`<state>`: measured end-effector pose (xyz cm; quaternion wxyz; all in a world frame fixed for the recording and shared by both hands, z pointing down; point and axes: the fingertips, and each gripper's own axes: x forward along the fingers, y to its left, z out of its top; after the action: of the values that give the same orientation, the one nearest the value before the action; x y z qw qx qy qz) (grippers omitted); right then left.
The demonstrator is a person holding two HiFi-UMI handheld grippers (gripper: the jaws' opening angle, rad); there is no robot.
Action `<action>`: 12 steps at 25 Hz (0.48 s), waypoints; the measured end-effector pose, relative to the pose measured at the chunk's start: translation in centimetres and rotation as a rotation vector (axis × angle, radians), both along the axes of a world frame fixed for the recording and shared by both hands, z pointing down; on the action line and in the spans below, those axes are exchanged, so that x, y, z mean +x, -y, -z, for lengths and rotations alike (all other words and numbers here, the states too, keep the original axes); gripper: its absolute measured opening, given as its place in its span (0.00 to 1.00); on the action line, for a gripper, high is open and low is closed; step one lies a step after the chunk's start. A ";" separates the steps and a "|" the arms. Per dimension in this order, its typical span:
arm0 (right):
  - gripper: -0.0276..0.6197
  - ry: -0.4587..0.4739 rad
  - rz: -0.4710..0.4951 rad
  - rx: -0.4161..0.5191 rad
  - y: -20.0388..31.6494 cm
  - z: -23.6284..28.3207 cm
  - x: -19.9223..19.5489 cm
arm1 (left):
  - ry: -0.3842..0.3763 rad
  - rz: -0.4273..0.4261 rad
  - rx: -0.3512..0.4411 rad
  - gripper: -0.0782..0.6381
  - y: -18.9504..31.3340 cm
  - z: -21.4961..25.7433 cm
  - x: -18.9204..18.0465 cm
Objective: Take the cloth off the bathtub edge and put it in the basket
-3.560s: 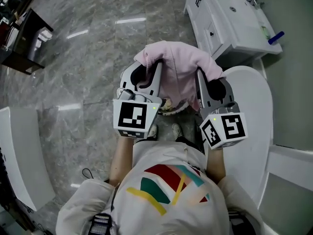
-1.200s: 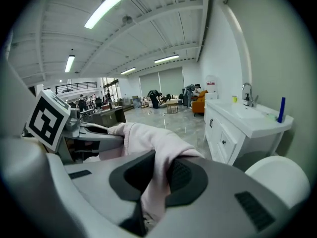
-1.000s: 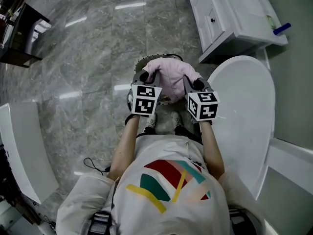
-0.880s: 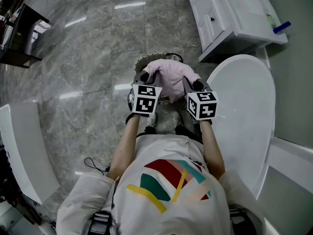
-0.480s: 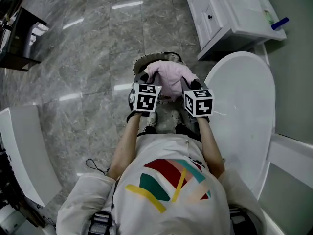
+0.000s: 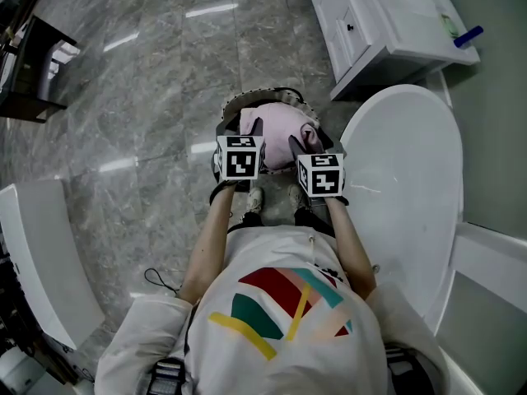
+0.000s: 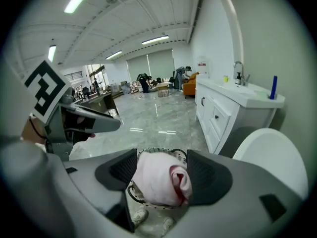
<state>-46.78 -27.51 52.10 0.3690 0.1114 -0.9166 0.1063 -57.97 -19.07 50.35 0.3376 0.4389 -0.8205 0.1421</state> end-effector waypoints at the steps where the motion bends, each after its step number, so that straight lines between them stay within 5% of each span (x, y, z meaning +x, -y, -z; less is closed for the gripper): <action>1: 0.51 0.006 0.012 0.024 0.1 0.3 -0.2 | 0.002 0.001 0.006 0.35 0.1 0.2 0.0; 12: 0.51 0.028 -0.002 0.036 0.4 1.5 -0.3 | -0.013 0.002 0.030 0.35 -0.1 0.5 1.1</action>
<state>-47.05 -27.87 50.62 0.3542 0.1175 -0.9232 0.0919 -56.85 -19.00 49.82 0.3365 0.4438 -0.8208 0.1266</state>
